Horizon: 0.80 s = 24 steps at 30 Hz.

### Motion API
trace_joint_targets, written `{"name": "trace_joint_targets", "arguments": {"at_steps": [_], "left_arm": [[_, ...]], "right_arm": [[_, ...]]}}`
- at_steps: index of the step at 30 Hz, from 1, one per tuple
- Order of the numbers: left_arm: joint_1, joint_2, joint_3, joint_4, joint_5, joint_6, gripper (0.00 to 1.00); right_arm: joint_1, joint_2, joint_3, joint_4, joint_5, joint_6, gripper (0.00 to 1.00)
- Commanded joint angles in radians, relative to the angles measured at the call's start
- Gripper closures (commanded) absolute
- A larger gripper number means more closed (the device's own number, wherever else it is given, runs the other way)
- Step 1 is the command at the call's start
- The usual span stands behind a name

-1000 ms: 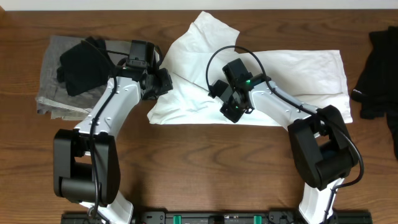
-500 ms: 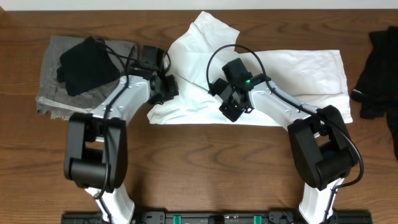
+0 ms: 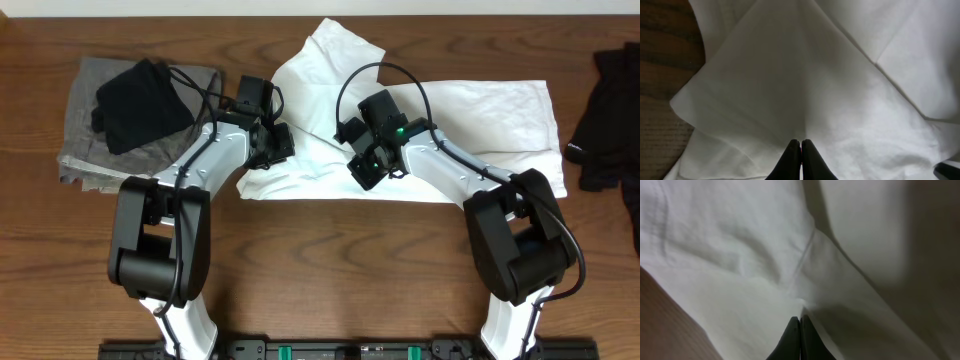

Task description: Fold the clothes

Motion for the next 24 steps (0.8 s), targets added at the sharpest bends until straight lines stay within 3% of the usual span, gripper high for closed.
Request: {"name": "trace_joint_targets", "arguments": {"at_steps": [1,24], "left_arm": [[-0.004,0.016,-0.008,-0.002,-0.002,0.009,0.94],[-0.006,0.016,-0.017,0.006,-0.002,0.009,0.94]], "right_arm": [[-0.007,0.005,0.006,0.003,-0.059,0.053,0.99],[-0.013,0.055,0.005,0.037,0.001,0.143,0.99]]}}
